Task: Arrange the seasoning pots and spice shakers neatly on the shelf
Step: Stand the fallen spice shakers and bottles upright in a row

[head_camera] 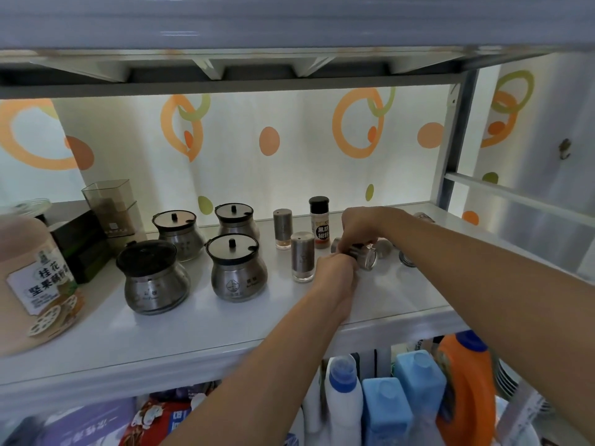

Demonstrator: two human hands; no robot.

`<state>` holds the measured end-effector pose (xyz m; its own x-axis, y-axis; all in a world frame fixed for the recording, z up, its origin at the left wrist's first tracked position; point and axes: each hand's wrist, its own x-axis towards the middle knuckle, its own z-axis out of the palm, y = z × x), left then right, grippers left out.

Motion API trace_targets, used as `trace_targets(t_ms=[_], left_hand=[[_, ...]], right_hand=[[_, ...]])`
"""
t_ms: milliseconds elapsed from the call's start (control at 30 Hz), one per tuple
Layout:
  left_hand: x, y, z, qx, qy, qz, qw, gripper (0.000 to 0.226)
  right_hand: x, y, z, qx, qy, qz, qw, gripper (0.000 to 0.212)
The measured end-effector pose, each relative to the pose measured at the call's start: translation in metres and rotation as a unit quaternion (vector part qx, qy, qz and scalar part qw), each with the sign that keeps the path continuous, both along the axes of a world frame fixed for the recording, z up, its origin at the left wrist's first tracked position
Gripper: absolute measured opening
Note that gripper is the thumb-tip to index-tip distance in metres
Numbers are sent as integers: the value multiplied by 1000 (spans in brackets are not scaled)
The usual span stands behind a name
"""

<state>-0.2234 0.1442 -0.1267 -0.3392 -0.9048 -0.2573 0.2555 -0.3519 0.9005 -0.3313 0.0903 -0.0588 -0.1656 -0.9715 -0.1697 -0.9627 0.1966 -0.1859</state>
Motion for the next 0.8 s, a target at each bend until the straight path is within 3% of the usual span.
trace_targets(t_ms=[433, 600, 800], left_hand=[[-2, 2, 0, -41, 2, -10, 999, 35], [7, 10, 4, -146, -40, -17, 988, 43], [14, 19, -8, -263, -99, -42, 959, 60]], right_hand=[[-4, 23, -1, -67, -49, -26, 996, 40], [-4, 35, -10, -159, -128, -61, 977, 36], [1, 58, -37, -284, -137, -91, 945, 41]])
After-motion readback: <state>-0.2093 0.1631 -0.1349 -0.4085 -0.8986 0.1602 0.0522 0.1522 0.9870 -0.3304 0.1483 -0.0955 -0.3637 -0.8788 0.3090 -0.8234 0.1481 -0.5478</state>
